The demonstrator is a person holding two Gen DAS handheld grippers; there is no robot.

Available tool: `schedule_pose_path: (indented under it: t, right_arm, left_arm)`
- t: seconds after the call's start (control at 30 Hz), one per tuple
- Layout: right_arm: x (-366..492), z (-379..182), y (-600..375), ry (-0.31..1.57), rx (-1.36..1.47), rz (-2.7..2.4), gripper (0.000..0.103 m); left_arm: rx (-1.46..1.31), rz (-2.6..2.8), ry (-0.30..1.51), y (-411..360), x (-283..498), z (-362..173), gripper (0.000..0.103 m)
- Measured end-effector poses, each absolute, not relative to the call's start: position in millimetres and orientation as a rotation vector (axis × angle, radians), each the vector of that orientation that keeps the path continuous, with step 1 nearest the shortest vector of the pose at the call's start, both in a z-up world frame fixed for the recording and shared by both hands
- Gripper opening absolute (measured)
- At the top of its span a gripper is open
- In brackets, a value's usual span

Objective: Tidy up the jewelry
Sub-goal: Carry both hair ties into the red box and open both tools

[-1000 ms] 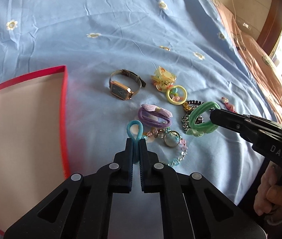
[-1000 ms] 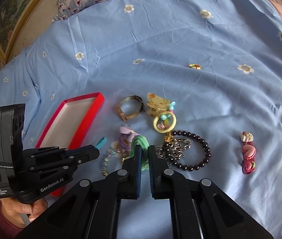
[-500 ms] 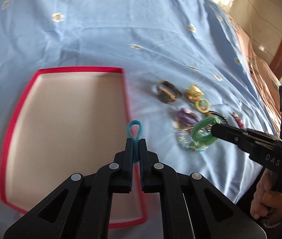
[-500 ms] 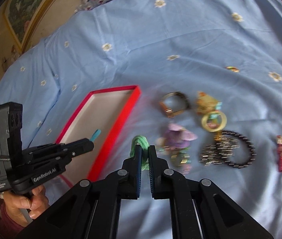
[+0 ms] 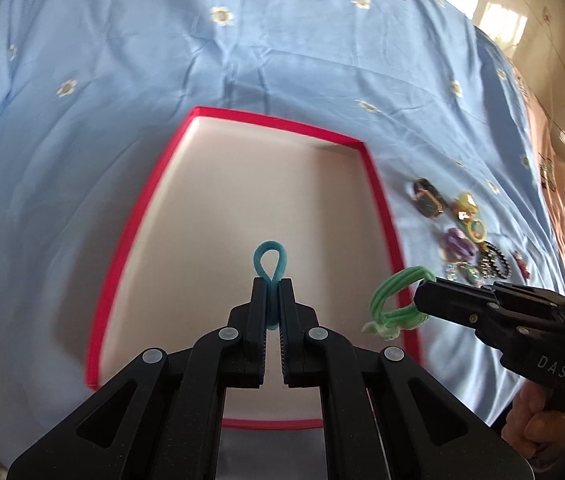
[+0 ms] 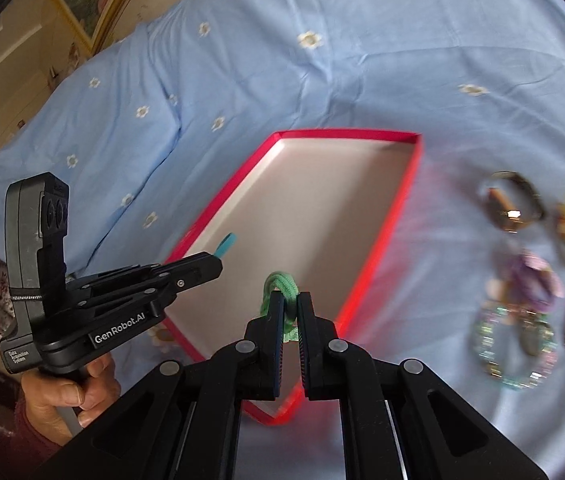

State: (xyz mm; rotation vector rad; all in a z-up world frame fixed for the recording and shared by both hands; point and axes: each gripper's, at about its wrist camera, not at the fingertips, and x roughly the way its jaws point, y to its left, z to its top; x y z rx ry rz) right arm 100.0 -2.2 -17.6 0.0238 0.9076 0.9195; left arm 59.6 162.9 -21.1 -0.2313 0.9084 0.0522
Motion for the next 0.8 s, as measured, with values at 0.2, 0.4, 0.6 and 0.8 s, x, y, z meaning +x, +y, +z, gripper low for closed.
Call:
schedule_pose_path:
  t: [0.2, 0.4, 0.6, 0.8]
  right_arm:
    - [104, -32, 29, 0.957, 0.003, 0.963, 0.006]
    - [114, -47, 46, 1.005, -0.028, 0.952, 0.006]
    - [124, -54, 55, 1.016, -0.061, 0.928, 0.007]
    - [124, -55, 56, 1.022, -0.068, 0.926, 0.013]
  left_arm:
    - [-0.246, 0.093, 0.918, 181, 56, -31, 0.004]
    - [-0.243, 0.119, 0.94, 187, 58, -44, 0.004]
    - [-0.24, 0.13, 0.958, 190, 61, -51, 0.005]
    - [-0.227, 0.147, 0.968, 190, 62, -53, 0.013]
